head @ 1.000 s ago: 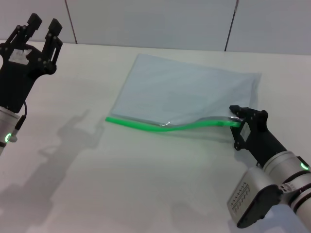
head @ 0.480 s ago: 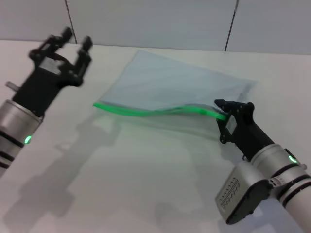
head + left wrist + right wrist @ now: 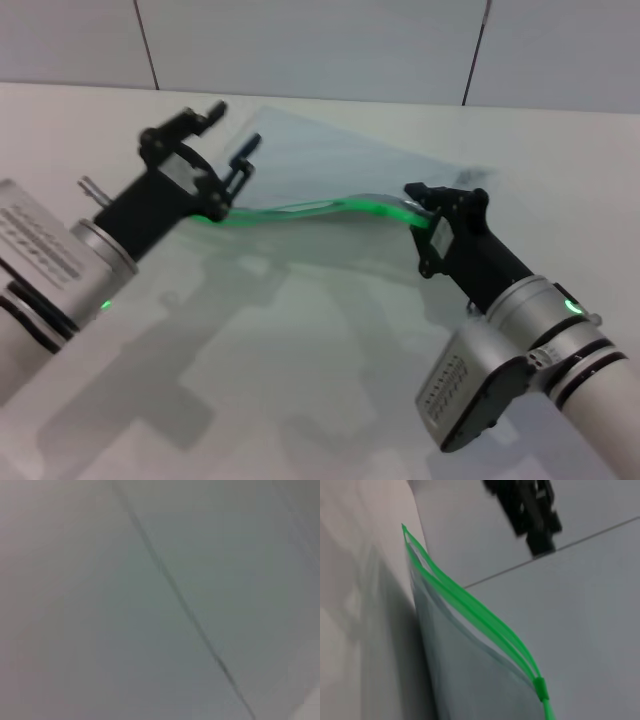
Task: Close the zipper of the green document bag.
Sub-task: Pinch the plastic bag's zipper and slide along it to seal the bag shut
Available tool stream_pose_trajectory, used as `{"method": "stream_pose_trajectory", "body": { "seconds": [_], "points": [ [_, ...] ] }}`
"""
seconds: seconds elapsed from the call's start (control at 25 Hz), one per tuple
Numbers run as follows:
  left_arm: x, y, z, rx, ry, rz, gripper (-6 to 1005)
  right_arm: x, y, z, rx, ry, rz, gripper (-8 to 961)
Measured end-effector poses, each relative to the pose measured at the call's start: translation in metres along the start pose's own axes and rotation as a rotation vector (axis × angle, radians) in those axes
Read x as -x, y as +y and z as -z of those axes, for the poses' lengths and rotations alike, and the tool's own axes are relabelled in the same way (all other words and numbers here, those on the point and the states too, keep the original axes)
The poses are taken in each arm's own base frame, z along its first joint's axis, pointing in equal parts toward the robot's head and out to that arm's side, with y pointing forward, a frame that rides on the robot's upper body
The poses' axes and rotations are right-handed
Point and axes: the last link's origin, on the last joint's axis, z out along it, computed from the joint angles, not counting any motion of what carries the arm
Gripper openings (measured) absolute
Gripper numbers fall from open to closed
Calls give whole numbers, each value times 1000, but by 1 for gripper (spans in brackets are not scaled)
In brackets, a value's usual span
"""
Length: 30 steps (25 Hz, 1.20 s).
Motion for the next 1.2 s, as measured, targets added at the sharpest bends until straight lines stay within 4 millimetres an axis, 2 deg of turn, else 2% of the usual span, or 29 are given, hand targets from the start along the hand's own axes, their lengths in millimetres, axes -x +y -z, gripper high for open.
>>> {"method": "stream_pose_trajectory", "body": {
  "seconds": [0.32, 0.56, 1.2],
  "points": [
    [-4, 27, -6, 175, 31, -151, 393, 14, -3, -3, -6, -48, -4, 57],
    [-8, 47, -4, 279, 66, -224, 390, 17, -4, -5, -8, -57, -4, 61],
    [-11, 46, -8, 271, 97, -326, 383, 31, -4, -6, -5, -116, 15, 73]
  ]
}}
